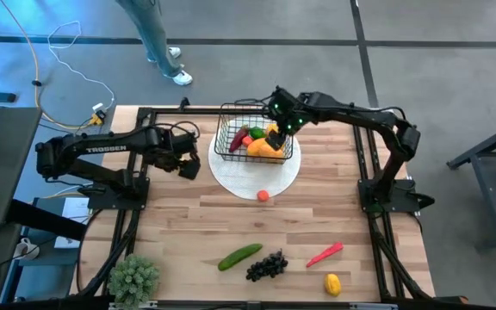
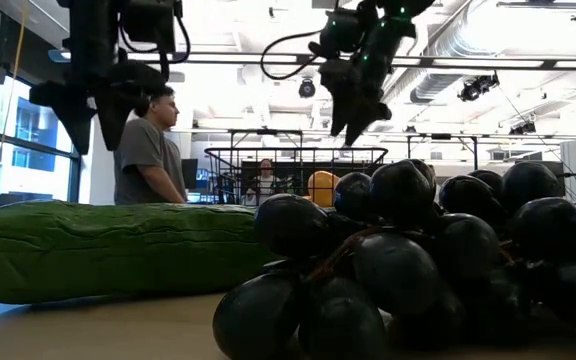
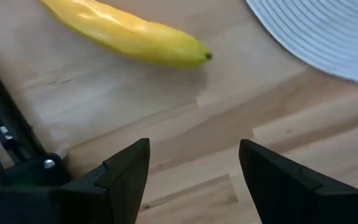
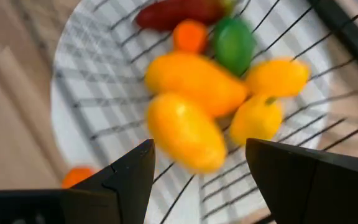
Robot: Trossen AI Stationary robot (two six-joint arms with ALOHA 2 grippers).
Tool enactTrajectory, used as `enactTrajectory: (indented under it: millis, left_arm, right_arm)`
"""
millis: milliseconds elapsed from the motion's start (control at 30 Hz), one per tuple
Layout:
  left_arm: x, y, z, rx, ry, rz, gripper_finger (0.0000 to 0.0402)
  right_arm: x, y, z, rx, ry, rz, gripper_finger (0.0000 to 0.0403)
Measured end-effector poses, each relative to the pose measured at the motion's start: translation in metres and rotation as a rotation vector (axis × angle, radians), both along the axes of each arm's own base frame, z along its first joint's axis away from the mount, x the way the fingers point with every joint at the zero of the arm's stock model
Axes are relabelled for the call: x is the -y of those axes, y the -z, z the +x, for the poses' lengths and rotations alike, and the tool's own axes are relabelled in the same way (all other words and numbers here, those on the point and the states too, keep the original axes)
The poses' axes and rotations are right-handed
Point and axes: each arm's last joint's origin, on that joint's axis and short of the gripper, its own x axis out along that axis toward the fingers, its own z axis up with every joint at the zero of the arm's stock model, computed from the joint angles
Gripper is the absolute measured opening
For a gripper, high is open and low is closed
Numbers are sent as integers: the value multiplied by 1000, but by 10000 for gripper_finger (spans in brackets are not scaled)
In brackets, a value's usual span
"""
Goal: Build produce basket
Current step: Put the cucumber into the wire basket
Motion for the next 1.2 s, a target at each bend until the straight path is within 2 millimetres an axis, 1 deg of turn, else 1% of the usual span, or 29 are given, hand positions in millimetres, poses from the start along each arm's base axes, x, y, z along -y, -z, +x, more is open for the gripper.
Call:
enactTrajectory:
  millis: [133,267,467,600,800,933,1200]
  left_arm:
    - [12,0,6,22,69,-2,239]
    - [25,-1,17,96,157,-23,239]
    - [50,-6,37,258,332,9,239]
    - [68,-10,49,380,430,38,239]
    - [95,-17,62,525,564,91,239]
    - [113,-21,65,590,620,127,239]
    - [145,-23,64,643,711,191,239]
  right_arm:
    - [-24,0,4,-36,6,54,232]
    - [-46,1,10,-48,12,90,232]
    - [-68,0,17,-39,47,132,232]
    - [-75,0,18,-37,86,152,232]
    - [-81,0,20,-34,127,157,232]
    - [-83,0,20,-34,146,139,232]
    - [-85,-1,24,1,187,111,232]
